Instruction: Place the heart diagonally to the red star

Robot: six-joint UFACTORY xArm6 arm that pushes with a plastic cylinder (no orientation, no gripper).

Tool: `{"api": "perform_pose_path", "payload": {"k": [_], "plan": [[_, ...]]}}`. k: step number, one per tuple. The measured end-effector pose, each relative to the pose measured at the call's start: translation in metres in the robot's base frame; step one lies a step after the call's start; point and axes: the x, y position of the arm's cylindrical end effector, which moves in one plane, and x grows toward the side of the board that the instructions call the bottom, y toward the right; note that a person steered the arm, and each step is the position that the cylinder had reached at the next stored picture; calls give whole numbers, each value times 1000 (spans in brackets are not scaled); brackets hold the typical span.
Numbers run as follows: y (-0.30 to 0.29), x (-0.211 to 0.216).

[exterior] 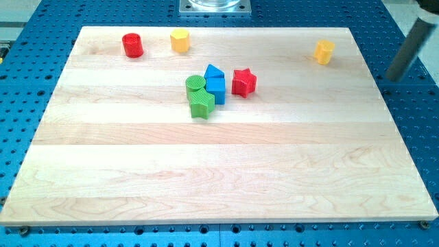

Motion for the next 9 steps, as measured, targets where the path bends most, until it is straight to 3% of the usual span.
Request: {"api": "perform_pose_path", "payload": {"k": [2, 3, 4, 9], "plan": [[-27, -50], [-98, -53], [-146, 1], [-146, -26]]}}
